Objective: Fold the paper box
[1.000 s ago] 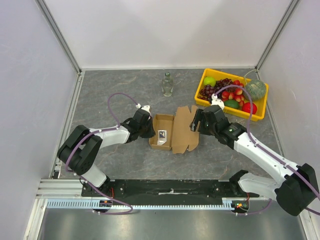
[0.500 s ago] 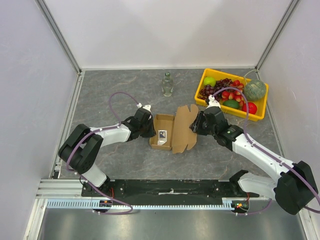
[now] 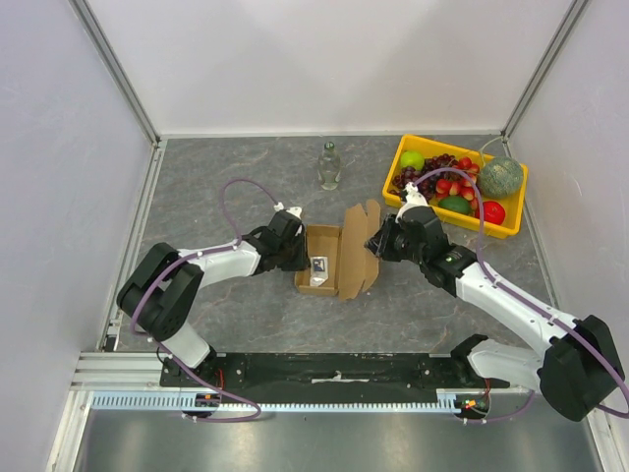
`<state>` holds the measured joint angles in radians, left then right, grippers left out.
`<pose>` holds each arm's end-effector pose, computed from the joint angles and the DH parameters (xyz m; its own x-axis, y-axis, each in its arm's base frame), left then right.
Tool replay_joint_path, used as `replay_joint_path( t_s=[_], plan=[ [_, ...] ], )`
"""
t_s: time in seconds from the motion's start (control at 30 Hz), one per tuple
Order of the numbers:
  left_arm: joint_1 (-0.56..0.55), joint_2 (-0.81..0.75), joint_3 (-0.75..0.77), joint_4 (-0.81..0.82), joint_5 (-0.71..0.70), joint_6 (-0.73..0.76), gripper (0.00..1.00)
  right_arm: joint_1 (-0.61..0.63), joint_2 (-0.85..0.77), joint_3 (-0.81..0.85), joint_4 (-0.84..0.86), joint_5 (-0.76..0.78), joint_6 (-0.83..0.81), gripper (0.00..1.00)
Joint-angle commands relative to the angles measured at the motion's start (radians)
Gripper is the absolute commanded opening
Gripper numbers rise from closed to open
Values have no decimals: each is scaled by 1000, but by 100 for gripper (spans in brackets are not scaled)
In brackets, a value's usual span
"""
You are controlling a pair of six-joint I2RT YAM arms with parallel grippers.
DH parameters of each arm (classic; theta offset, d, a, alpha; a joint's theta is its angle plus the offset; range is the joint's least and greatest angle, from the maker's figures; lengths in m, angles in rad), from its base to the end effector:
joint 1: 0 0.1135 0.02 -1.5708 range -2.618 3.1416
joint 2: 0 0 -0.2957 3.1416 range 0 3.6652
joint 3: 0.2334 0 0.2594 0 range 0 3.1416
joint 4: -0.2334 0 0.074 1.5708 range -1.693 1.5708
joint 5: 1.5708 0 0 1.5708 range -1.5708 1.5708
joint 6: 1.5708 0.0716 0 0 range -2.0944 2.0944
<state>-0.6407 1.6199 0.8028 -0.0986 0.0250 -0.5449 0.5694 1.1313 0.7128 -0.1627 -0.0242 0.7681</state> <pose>0.2712 -0.2045 0.1504 -0.8597 -0.0053 -0.5107 0.1920 0.9233 -0.3327 0.2272 0.1475 0.2534 -0.7189 0.3645 -0.5919 -0.0786 0.8034 0.5903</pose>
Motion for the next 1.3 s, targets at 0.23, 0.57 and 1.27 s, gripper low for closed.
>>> replay_joint_path(
  t_s=[0.23, 0.57, 1.27],
  plan=[
    [-48, 12, 53, -122, -77, 25, 35, -3, -11, 17, 51, -46, -13, 23],
    [-47, -74, 65, -204, -152, 49, 53, -3, -44, 24, 3, 13, -30, 22],
    [1, -330, 10, -156, -115, 51, 7, -3, -44, 27, -11, 18, -39, 21]
  ],
)
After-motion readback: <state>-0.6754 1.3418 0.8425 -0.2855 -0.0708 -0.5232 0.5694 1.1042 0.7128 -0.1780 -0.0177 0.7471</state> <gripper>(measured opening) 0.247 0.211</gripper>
